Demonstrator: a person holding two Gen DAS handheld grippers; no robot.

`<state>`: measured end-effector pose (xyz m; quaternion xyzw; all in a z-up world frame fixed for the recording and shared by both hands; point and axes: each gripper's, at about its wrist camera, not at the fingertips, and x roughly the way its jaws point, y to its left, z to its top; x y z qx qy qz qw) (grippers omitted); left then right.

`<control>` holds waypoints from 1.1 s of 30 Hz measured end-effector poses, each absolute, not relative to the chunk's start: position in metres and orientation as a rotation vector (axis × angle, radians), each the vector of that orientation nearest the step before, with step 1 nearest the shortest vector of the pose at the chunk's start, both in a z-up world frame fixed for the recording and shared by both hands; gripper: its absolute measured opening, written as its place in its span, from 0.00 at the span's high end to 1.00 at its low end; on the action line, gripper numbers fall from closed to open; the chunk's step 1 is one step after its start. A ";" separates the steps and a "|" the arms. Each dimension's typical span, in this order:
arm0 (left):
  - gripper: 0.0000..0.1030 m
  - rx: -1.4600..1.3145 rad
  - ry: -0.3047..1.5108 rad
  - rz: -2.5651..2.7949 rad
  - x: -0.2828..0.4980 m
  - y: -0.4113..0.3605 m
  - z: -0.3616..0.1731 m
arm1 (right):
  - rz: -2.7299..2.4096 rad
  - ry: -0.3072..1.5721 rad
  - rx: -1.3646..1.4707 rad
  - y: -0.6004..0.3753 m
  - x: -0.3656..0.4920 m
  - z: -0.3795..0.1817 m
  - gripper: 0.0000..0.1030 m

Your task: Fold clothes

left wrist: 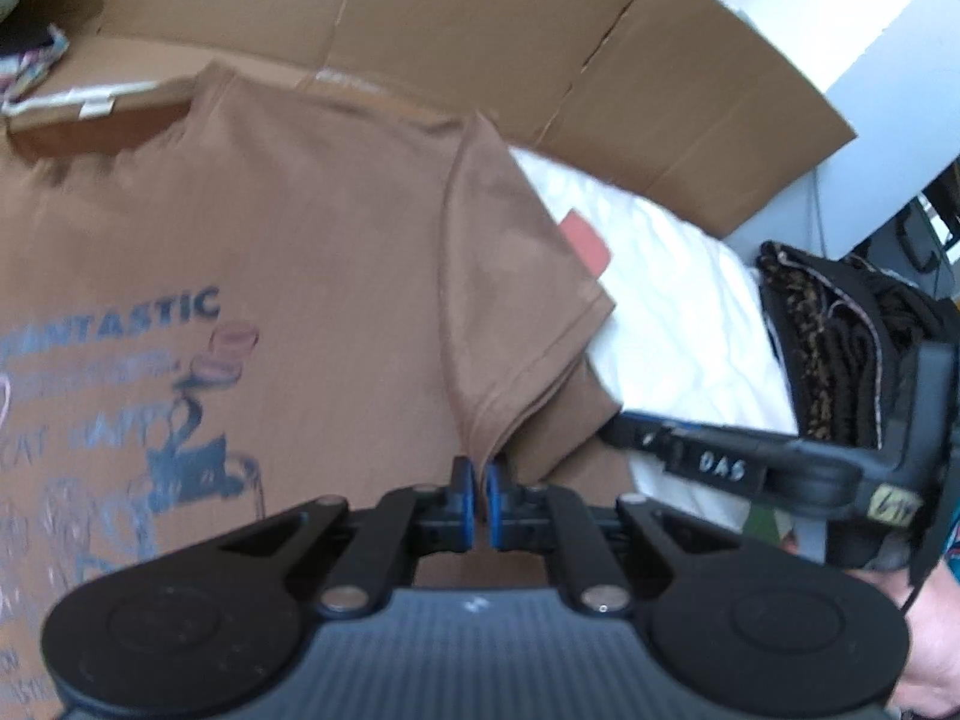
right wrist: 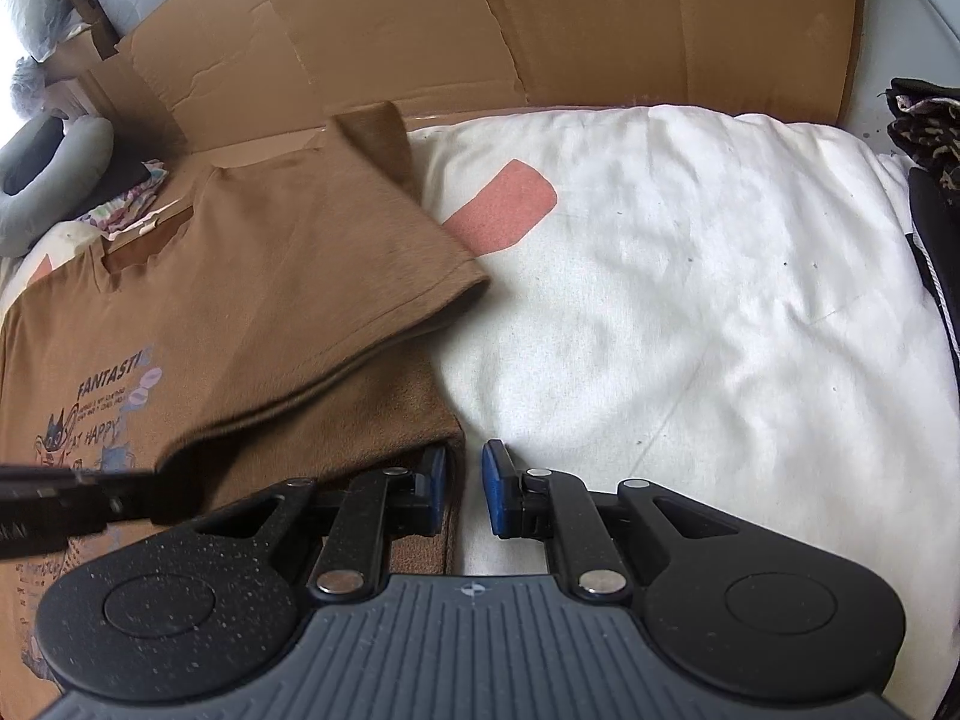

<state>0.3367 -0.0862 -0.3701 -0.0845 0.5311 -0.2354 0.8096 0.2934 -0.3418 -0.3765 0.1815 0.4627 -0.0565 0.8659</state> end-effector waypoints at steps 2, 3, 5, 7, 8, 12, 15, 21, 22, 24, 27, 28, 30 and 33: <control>0.94 -0.173 1.151 -0.503 0.334 -0.084 -0.371 | -0.133 0.976 0.394 -0.342 0.293 -0.374 0.82; 0.94 -0.166 1.148 -0.504 0.333 -0.082 -0.369 | -0.138 0.978 0.407 -0.344 0.291 -0.372 0.82; 0.90 -0.160 1.132 -0.510 0.332 -0.077 -0.364 | -0.148 0.982 0.433 -0.348 0.287 -0.369 0.81; 0.88 -0.156 1.114 -0.516 0.331 -0.072 -0.359 | -0.166 0.980 0.454 -0.353 0.281 -0.365 0.80; 0.88 -0.154 1.104 -0.519 0.330 -0.070 -0.356 | -0.172 0.974 0.463 -0.356 0.277 -0.362 0.80; 0.87 -0.158 1.059 -0.557 0.339 -0.076 -0.348 | -0.190 0.950 0.486 -0.368 0.266 -0.352 0.80; 0.79 -0.169 1.040 -0.593 0.348 -0.090 -0.347 | -0.211 0.941 0.465 -0.375 0.266 -0.347 0.80; 0.65 -0.158 0.999 -0.672 0.371 -0.126 -0.349 | -0.236 0.920 0.469 -0.385 0.270 -0.345 0.80; 0.63 -0.152 0.989 -0.689 0.375 -0.132 -0.349 | -0.235 0.921 0.469 -0.386 0.272 -0.347 0.80; 0.61 -0.133 0.976 -0.718 0.384 -0.145 -0.350 | -0.234 0.922 0.468 -0.386 0.274 -0.350 0.80; 0.59 -0.056 0.959 -0.734 0.393 -0.165 -0.353 | -0.229 0.933 0.455 -0.389 0.276 -0.354 0.79; 0.49 -0.029 0.946 -0.740 0.394 -0.171 -0.354 | -0.229 0.936 0.452 -0.390 0.276 -0.354 0.79; 0.34 0.007 0.930 -0.743 0.397 -0.179 -0.356 | -0.228 0.941 0.444 -0.393 0.275 -0.355 0.79; 0.34 0.051 0.933 -0.756 0.399 -0.190 -0.362 | -0.240 0.938 0.420 -0.396 0.274 -0.353 0.79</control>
